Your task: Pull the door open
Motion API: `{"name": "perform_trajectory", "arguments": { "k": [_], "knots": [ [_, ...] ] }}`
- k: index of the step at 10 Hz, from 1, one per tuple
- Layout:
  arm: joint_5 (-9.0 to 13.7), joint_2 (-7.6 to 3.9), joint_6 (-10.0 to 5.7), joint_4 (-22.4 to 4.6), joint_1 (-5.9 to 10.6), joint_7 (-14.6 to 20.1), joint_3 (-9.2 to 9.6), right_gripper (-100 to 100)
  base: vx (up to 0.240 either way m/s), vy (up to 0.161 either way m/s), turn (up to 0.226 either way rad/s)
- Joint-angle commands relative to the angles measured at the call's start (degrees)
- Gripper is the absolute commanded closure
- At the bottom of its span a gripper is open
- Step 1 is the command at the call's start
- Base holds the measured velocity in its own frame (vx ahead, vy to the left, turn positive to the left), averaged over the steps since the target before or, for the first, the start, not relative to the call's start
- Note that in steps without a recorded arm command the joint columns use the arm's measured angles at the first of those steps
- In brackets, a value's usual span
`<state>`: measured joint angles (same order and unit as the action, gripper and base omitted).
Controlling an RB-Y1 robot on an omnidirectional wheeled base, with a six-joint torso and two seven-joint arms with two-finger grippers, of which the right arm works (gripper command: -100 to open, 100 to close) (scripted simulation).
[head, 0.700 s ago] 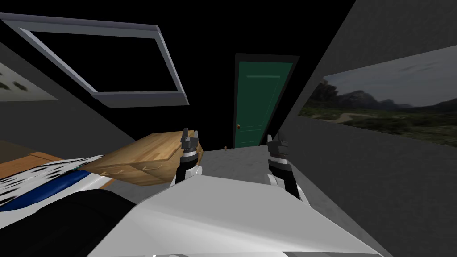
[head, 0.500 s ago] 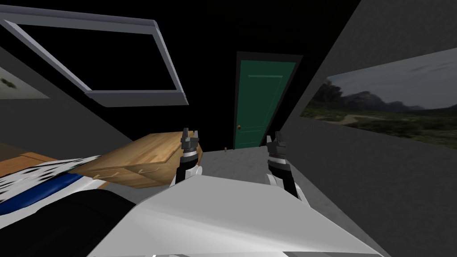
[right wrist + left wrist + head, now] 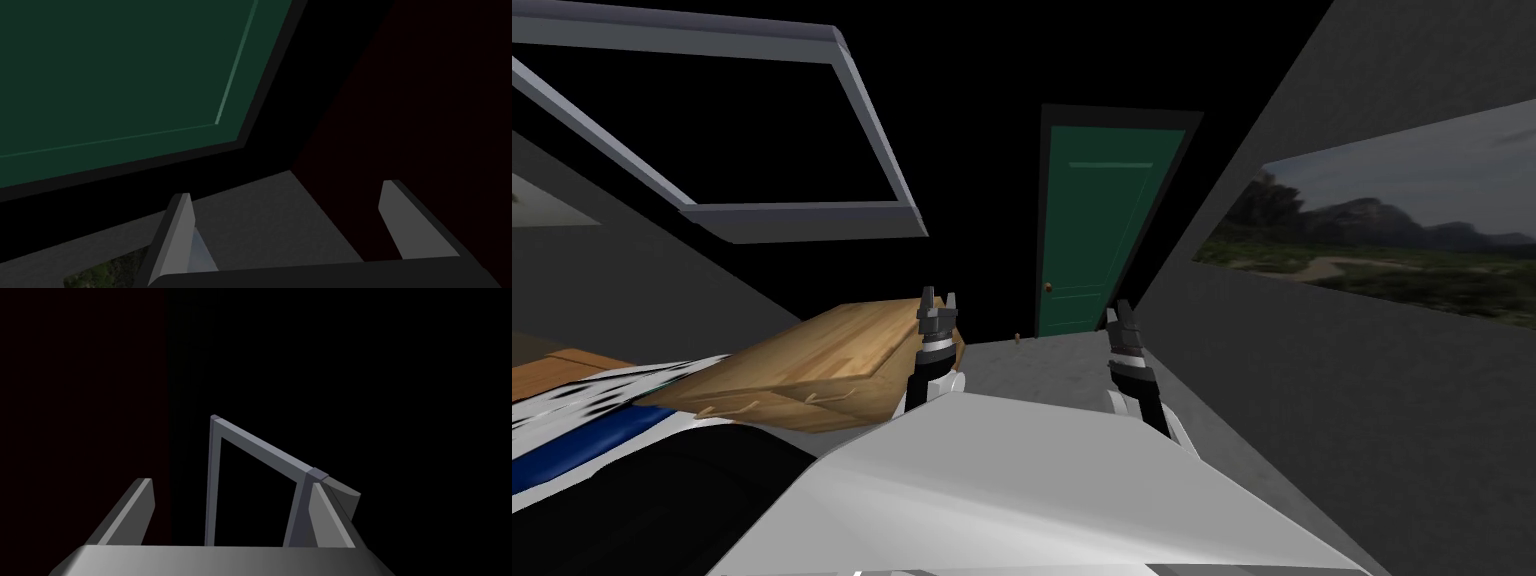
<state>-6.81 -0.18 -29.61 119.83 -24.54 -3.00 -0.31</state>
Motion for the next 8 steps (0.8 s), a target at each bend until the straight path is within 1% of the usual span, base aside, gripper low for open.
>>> {"name": "perform_trajectory", "arguments": {
  "k": [1, 4, 8],
  "knots": [
    [-0.9, -0.27, -0.48, -1.7, 0.54, -1.6, -0.32, -100, 0.093, 0.010, 0.005],
    [-2.5, -0.97, -1.68, -5.4, 1.65, -4.5, -1.21, -100, 0.093, 0.025, 0.004],
    [-4.9, -1.87, -3.53, -11.1, 3.35, -8.9, -2.58, -100, 0.100, 0.014, 0.005]
  ]
}}
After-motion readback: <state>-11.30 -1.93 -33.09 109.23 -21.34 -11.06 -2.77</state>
